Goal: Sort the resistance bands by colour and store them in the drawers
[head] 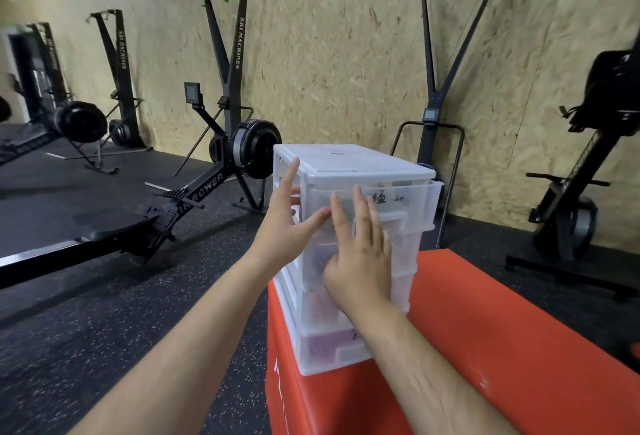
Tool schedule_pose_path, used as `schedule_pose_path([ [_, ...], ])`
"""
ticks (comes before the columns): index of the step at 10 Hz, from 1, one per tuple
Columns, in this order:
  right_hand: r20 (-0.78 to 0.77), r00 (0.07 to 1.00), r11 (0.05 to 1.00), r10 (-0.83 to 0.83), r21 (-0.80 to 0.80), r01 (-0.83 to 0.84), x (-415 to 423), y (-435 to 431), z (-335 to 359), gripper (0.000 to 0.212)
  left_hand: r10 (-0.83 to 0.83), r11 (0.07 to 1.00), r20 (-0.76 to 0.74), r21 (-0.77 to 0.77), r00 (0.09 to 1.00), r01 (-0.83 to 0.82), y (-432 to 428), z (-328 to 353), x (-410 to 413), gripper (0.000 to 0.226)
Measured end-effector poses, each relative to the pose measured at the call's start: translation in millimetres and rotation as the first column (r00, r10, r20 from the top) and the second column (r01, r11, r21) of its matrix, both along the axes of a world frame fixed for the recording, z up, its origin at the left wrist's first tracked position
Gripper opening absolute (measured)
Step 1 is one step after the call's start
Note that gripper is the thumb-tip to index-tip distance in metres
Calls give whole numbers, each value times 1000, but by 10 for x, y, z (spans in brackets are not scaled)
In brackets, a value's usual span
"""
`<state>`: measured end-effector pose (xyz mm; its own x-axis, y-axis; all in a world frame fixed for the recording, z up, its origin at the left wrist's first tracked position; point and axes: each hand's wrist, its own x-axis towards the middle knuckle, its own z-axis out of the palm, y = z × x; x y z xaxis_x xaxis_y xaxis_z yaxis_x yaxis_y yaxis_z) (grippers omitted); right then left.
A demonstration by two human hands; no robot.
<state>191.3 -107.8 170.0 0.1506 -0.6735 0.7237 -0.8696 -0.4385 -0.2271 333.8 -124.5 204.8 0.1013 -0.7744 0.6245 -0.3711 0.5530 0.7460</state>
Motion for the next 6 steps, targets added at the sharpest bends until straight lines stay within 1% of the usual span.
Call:
schedule_pose_path([
  [1, -40, 999, 995, 34, 94, -31, 10, -42, 98, 87, 71, 997, 87, -3, 994, -71, -55, 22, 41, 74],
  [2, -59, 998, 989, 31, 149, -21, 26, -43, 167, 95, 90, 996, 85, -12, 992, -90, -89, 26, 31, 63],
  [3, -92, 996, 986, 12, 169, 4, 18, -9, 164, 99, 99, 995, 86, -5, 991, -99, -86, 42, 26, 60],
  [4, -138, 990, 978, 3, 206, 26, -15, 60, 261, 98, 133, 991, 141, 8, 981, -136, -38, 100, 2, 60],
  [5, -171, 985, 967, 23, 255, 22, -55, 223, 390, 90, 187, 977, 287, 43, 939, -208, 148, 232, -36, 60],
  [6, -148, 989, 983, -6, 178, 33, -180, 422, 524, 65, 260, 963, 420, -42, 870, -267, 400, 342, -83, 46],
])
